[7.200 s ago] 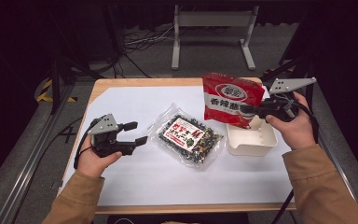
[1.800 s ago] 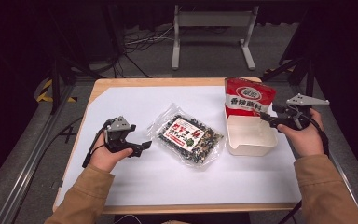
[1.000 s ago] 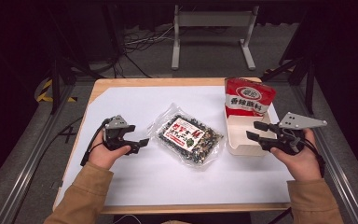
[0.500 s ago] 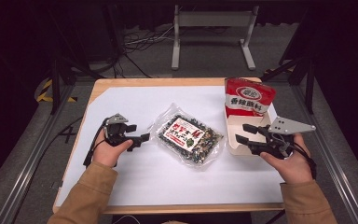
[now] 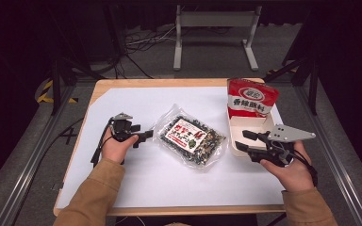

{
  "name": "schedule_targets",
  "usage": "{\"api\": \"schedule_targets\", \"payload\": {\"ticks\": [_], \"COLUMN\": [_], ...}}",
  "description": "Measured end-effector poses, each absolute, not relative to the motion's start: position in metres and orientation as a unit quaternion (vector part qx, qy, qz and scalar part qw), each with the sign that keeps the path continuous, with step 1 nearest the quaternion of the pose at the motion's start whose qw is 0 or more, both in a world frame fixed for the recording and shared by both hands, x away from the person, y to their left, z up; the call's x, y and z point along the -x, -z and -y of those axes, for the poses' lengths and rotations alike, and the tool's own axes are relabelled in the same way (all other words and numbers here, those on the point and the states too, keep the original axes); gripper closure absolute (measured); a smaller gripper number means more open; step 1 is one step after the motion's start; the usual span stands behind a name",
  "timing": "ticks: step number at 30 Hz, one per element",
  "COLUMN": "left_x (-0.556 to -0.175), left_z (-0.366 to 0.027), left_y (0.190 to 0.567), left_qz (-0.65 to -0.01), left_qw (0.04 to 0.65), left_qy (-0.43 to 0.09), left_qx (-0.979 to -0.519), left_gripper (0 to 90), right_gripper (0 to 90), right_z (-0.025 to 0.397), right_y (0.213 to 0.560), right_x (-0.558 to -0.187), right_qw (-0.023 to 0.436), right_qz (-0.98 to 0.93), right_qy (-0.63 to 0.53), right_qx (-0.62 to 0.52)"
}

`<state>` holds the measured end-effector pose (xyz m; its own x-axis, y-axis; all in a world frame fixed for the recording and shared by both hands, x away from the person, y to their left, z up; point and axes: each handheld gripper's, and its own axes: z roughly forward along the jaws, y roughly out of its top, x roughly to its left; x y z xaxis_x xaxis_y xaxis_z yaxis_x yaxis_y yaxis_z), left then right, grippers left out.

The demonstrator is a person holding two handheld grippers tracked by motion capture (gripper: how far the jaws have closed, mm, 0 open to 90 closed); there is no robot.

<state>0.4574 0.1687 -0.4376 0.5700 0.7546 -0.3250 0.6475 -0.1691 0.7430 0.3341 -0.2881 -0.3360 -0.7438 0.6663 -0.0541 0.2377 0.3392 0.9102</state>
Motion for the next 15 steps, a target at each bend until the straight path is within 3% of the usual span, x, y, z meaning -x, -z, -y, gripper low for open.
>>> {"api": "schedule_targets", "payload": {"ticks": [15], "left_x": [-0.465], "left_z": [-0.161], "left_y": [0.449], "left_qz": [-0.457], "left_qw": [0.442], "left_qy": [-0.024], "left_qx": [-0.772], "left_gripper": [26.0], "right_gripper": [47.8], "right_z": [0.285], "right_y": [0.340], "right_x": [-0.331], "right_qw": [0.222], "right_qz": [-0.795], "right_qy": [-0.488], "right_qx": [-0.286]}}
